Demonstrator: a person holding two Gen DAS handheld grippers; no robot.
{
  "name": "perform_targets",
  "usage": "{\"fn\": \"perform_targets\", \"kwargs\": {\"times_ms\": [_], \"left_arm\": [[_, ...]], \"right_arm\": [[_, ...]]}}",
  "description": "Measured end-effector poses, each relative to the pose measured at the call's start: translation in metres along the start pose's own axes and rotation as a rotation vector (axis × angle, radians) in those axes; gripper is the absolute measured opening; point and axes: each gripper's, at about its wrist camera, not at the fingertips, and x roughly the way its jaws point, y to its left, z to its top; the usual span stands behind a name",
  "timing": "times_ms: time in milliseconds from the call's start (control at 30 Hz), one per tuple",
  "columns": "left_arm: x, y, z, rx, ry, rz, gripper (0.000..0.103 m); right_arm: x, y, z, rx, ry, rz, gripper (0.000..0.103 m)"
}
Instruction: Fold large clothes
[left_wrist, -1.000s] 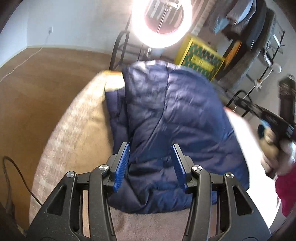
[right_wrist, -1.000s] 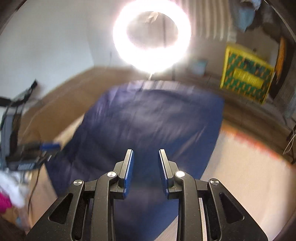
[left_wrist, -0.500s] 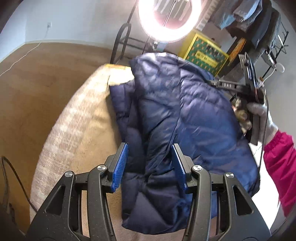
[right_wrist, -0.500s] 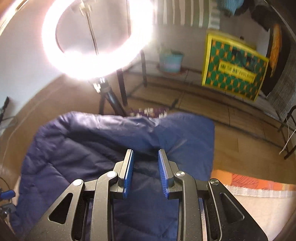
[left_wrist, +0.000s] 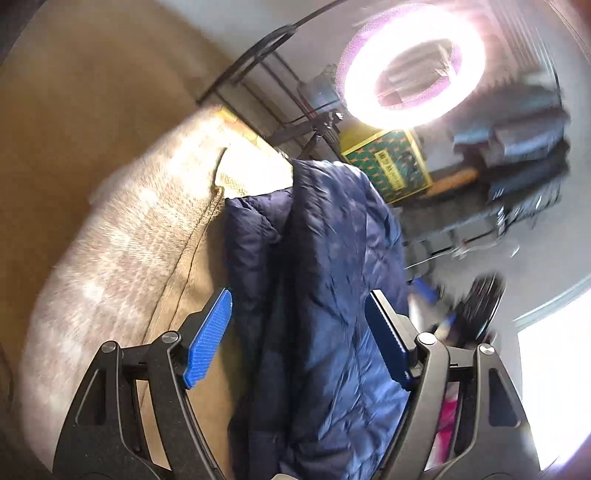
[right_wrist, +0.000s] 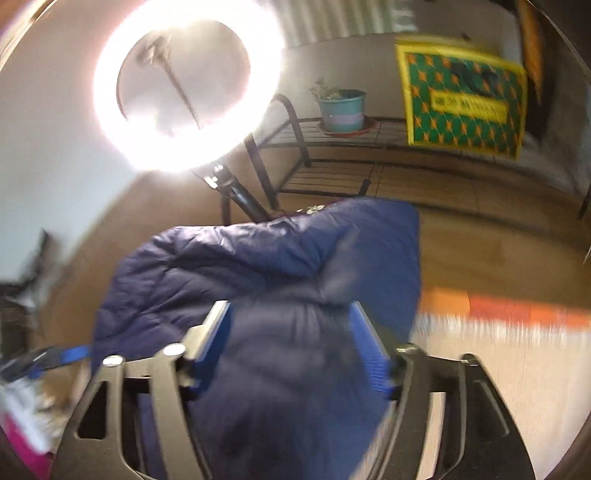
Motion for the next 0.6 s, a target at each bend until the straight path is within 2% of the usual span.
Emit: {"fn": "perform_targets", "kwargs": {"times_ms": [100,300,467,600], "left_arm": [[0.016,0.016,0.009,-0.067,0.045,-0.036,0.076],[0.039,0.024,0.014,-0.08,0.095,-0.036,0.077],[0.046,0.029,0.025,-0.11,0.09,-0.073,0.077],[0.056,0.025,0.033,-0.101,0.092,-0.084,0.077]], "right_arm": [[-0.012,-0.028,-0.025,0.12,0.064,0.087,0.071],[-0.006,-0.063,-0.062,0.282,0.159,0.22,0.072],[-0.008,-0.067,-0.071,0.317,0.125,0.314,0.077],[-0.004,-0.061,-0.07,0.33,0.121,0.384,0.077]]}}
